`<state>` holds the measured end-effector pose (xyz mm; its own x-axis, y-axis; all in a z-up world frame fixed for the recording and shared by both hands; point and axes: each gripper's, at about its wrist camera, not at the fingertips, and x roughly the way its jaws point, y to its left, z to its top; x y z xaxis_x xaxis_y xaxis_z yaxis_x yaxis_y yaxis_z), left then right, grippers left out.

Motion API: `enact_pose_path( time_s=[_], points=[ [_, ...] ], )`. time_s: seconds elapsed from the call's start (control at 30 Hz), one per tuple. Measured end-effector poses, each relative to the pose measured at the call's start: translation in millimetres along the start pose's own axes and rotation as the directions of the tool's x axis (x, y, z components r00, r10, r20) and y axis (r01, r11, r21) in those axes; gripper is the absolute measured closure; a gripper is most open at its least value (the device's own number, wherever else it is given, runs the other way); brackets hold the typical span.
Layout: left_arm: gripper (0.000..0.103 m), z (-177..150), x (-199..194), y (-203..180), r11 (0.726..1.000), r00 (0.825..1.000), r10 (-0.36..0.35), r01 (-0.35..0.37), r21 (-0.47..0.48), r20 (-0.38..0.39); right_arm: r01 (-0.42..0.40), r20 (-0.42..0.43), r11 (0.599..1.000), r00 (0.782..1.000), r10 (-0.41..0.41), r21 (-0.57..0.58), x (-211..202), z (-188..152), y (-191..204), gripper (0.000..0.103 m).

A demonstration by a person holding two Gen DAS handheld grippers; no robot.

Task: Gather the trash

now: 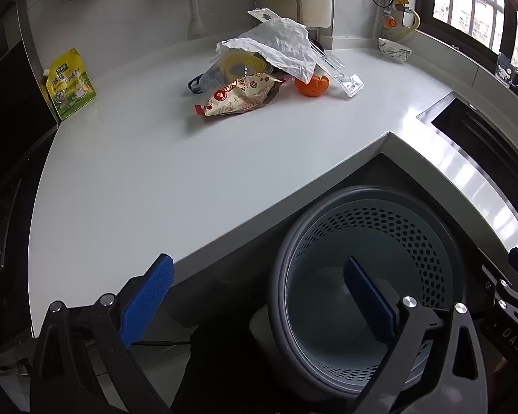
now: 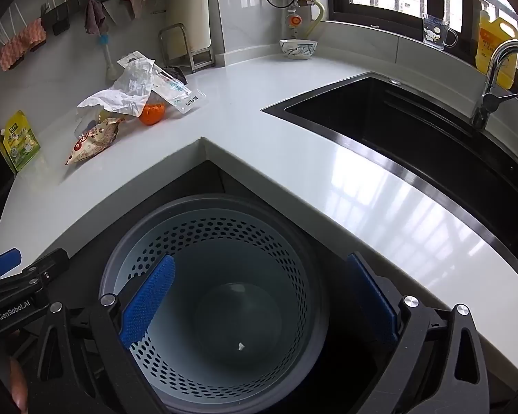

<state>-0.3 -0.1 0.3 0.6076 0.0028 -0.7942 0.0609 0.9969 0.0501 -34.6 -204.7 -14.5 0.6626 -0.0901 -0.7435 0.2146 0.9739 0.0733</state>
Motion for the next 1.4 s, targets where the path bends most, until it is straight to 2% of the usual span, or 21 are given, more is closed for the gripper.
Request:
enact_pose_path(
  time_s=[1.4],
  points=[
    [0.006,0.3,-1.4,2.4,1.000,1.000,0.004,-0.004,0.000,-0.004,0.001,0.003,1.000,1.000,-0.001,-0.001,-0.8,-1.8,-0.5,0.009]
  ],
)
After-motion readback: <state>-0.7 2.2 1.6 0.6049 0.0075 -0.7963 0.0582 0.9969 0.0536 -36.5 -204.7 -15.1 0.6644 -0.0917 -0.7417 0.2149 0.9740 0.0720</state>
